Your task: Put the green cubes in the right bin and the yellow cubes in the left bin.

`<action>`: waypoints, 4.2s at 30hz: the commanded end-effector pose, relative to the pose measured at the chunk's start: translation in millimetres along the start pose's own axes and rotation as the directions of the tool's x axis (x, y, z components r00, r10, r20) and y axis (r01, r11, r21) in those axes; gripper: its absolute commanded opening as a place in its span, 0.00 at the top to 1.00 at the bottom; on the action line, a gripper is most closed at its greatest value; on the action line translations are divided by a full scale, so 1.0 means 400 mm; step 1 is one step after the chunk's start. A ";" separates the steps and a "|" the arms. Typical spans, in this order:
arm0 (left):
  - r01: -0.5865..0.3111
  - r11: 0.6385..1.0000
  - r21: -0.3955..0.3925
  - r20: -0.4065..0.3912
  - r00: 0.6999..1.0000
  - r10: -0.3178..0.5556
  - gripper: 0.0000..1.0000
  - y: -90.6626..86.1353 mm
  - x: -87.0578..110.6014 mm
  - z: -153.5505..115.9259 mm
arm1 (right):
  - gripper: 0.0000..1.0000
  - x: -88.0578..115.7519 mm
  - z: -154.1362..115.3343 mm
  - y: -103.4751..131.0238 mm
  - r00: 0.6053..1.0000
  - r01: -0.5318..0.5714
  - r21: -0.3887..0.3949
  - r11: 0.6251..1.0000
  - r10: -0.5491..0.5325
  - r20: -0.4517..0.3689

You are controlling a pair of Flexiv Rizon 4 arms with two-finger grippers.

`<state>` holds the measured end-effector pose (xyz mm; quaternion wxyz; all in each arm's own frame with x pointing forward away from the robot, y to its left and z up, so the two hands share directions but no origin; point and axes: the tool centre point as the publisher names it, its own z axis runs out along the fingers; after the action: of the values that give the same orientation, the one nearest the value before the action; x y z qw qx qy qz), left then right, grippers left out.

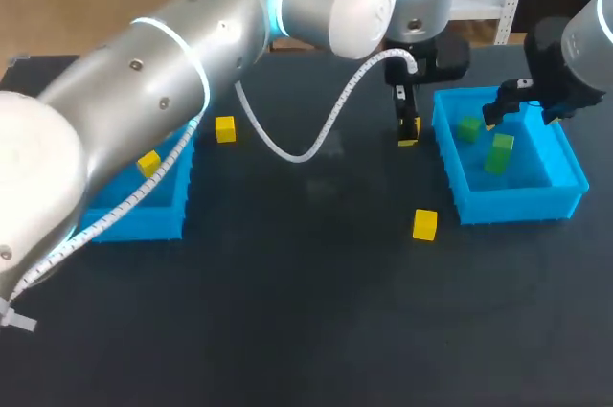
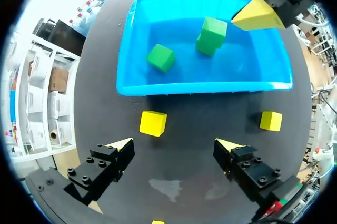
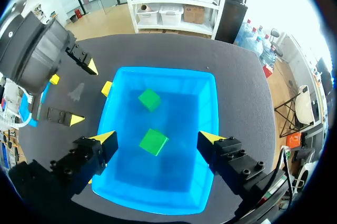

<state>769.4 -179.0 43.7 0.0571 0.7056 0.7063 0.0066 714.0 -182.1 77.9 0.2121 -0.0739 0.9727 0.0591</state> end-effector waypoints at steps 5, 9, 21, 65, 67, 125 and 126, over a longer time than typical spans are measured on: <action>0.001 1.000 0.022 0.006 1.000 -0.001 0.00 0.018 -0.011 0.021 | 0.00 0.003 -0.001 0.001 1.000 -0.001 0.003 1.000 0.001 0.004; 0.010 1.000 0.023 0.014 1.000 -0.010 0.00 0.027 -0.019 0.033 | 0.00 0.003 -0.001 0.001 1.000 -0.001 0.003 1.000 0.001 0.004; 0.018 1.000 0.020 0.025 1.000 -0.018 0.00 0.040 -0.027 0.071 | 0.00 0.003 -0.001 0.001 1.000 -0.001 0.003 1.000 0.001 0.004; 0.139 0.989 -0.049 0.114 0.985 -0.133 1.00 0.078 0.031 0.025 | 0.00 0.003 -0.001 0.001 1.000 -0.001 0.003 1.000 0.001 0.004; 0.164 0.985 -0.051 0.131 0.979 -0.156 1.00 0.089 0.044 -0.006 | 0.00 0.003 -0.001 0.001 1.000 -0.001 0.003 1.000 0.001 0.004; 0.759 0.636 -0.136 0.172 0.651 -0.740 1.00 -0.096 0.974 -0.342 | 0.00 0.003 -0.001 0.001 1.000 -0.001 0.003 1.000 0.001 0.004; 0.759 0.637 -0.137 0.163 0.651 -0.741 1.00 -0.104 0.979 -0.335 | 0.00 0.003 -0.001 0.001 1.000 -0.001 0.003 1.000 0.001 0.004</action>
<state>740.3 204.6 151.8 0.0495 0.3351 0.9393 0.0544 714.0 -182.1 77.9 0.2121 -0.0739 0.9727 0.0590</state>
